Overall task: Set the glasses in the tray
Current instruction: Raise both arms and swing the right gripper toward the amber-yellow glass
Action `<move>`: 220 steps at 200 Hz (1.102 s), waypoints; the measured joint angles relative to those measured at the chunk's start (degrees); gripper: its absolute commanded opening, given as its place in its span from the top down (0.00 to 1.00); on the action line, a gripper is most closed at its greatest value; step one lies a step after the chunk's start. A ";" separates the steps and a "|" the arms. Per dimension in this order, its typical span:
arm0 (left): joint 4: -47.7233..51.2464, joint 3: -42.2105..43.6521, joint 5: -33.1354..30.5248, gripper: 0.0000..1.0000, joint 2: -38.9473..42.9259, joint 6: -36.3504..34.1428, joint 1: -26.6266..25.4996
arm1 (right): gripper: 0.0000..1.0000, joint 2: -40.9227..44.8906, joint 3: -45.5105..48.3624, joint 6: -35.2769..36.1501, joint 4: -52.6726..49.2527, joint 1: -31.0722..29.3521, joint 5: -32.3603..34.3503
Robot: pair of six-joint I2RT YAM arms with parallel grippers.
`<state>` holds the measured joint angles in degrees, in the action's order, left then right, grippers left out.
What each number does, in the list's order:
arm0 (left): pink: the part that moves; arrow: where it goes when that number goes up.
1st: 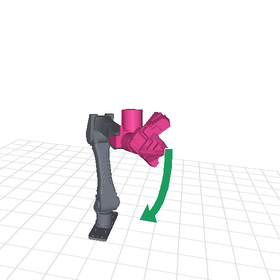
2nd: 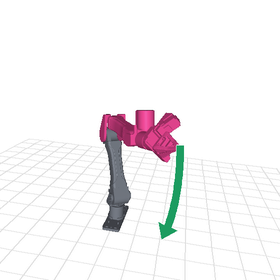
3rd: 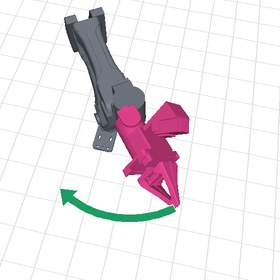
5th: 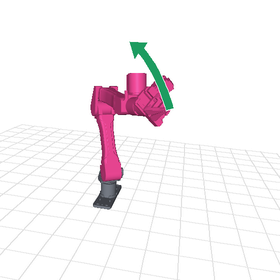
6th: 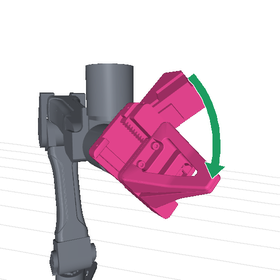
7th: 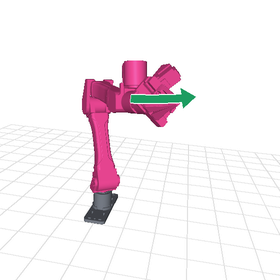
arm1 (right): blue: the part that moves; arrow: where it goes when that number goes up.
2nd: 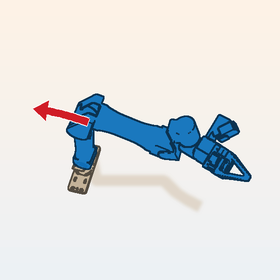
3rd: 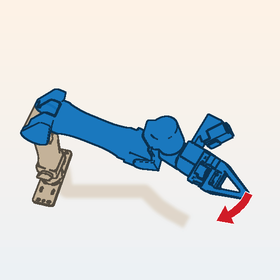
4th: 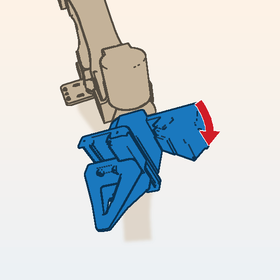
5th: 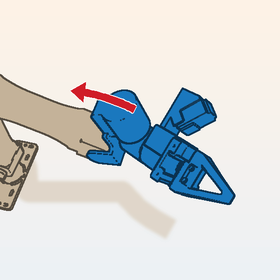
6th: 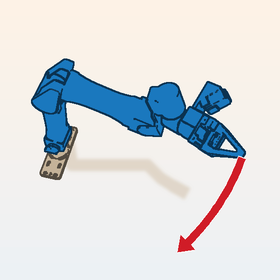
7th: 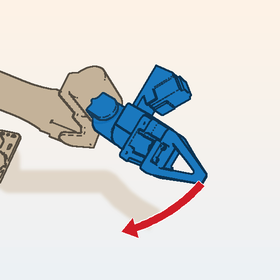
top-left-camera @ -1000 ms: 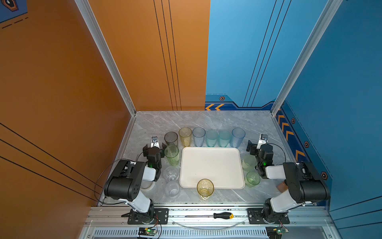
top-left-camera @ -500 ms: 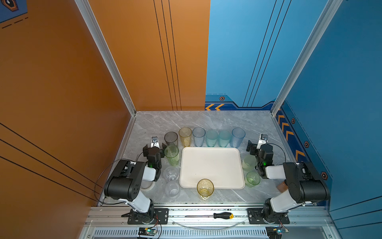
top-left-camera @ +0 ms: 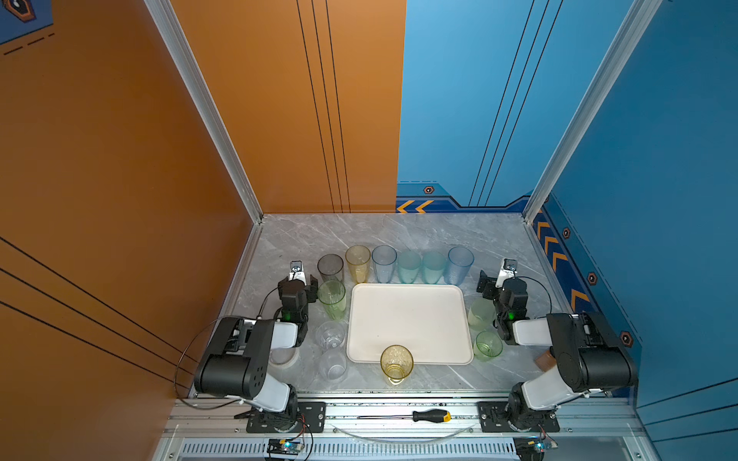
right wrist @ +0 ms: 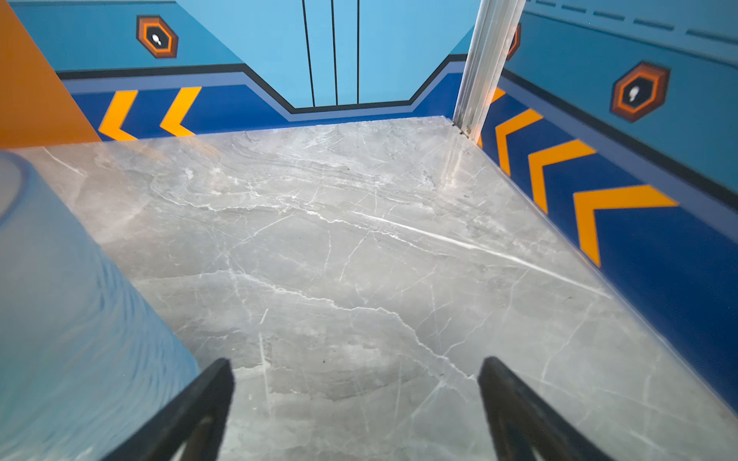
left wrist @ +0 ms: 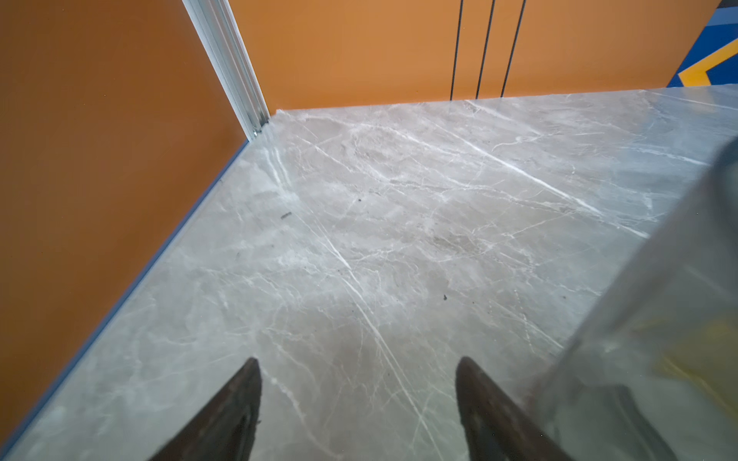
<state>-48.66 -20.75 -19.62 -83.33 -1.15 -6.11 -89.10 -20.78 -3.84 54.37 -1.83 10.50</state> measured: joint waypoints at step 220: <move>68.19 -47.60 -23.71 0.39 24.57 4.17 -18.88 | 0.42 37.48 -50.03 -9.35 -90.07 -6.27 -11.10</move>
<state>19.53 -68.36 -43.33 -58.76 3.03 -24.99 -51.62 -70.81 -13.19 -35.70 -8.10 -0.60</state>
